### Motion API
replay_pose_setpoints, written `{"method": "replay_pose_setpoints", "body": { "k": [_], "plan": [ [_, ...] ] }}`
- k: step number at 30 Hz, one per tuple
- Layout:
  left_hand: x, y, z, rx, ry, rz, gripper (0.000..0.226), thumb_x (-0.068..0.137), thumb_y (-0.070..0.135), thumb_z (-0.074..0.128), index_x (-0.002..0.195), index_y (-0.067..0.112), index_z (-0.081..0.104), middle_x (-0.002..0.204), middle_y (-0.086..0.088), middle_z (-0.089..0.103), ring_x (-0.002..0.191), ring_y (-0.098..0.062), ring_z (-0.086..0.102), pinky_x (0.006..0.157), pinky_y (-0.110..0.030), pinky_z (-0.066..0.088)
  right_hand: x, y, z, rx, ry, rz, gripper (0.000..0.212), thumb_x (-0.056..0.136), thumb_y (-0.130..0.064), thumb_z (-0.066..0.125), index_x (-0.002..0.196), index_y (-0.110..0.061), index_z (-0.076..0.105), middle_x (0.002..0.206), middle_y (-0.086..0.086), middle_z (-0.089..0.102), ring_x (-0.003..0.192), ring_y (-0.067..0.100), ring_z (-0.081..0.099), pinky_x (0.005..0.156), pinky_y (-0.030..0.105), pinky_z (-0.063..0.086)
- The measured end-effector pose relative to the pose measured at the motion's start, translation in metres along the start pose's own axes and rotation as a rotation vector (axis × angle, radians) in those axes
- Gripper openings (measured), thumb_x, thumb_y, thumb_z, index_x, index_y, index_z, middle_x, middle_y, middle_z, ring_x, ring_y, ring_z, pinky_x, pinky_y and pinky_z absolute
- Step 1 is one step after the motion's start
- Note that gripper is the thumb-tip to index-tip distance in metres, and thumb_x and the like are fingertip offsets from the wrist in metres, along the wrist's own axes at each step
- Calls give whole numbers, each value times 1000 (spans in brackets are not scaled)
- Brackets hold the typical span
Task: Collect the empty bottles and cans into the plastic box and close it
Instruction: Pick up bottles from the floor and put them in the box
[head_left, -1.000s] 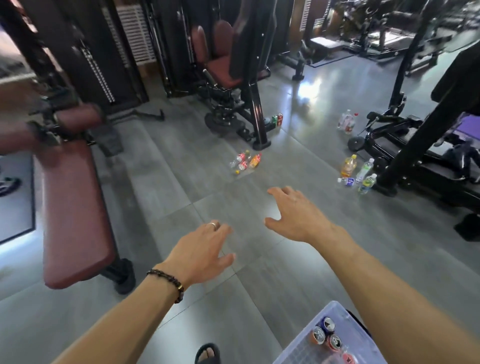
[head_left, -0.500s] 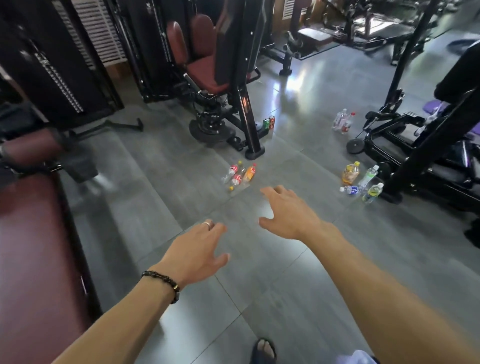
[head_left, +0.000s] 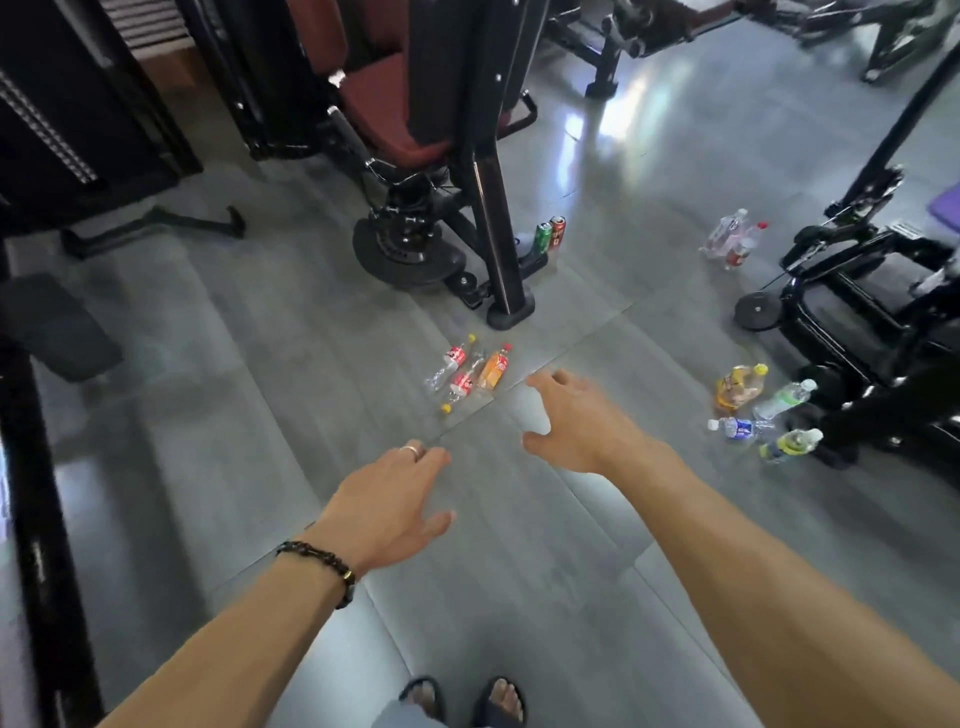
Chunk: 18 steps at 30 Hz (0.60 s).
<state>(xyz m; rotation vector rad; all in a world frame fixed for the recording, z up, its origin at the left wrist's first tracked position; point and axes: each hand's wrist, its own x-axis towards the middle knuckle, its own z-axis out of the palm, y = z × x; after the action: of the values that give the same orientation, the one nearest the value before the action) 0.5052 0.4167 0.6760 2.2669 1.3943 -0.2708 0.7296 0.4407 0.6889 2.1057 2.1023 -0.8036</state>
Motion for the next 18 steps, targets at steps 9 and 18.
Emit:
{"method": "replay_pose_setpoints", "body": {
  "k": [9, 18],
  "plan": [
    [230, -79, 1, -87, -52, -61, 53, 87, 49, 52, 132, 28, 36, 130, 3, 45, 119, -20, 48, 91, -36, 45, 248, 64, 8, -24, -82, 36, 64, 83, -34, 62, 140, -21, 35, 131, 7, 46, 123, 29, 44, 92, 37, 44],
    [452, -164, 129, -176, -125, -130, 53, 84, 49, 54, 131, 32, 37, 129, 3, 49, 122, -19, 47, 96, -38, 44, 474, 158, 141, -52, -262, -15, 70, 80, -32, 65, 142, -27, 32, 128, 4, 46, 119, 28, 45, 91, 37, 44]
  ]
}}
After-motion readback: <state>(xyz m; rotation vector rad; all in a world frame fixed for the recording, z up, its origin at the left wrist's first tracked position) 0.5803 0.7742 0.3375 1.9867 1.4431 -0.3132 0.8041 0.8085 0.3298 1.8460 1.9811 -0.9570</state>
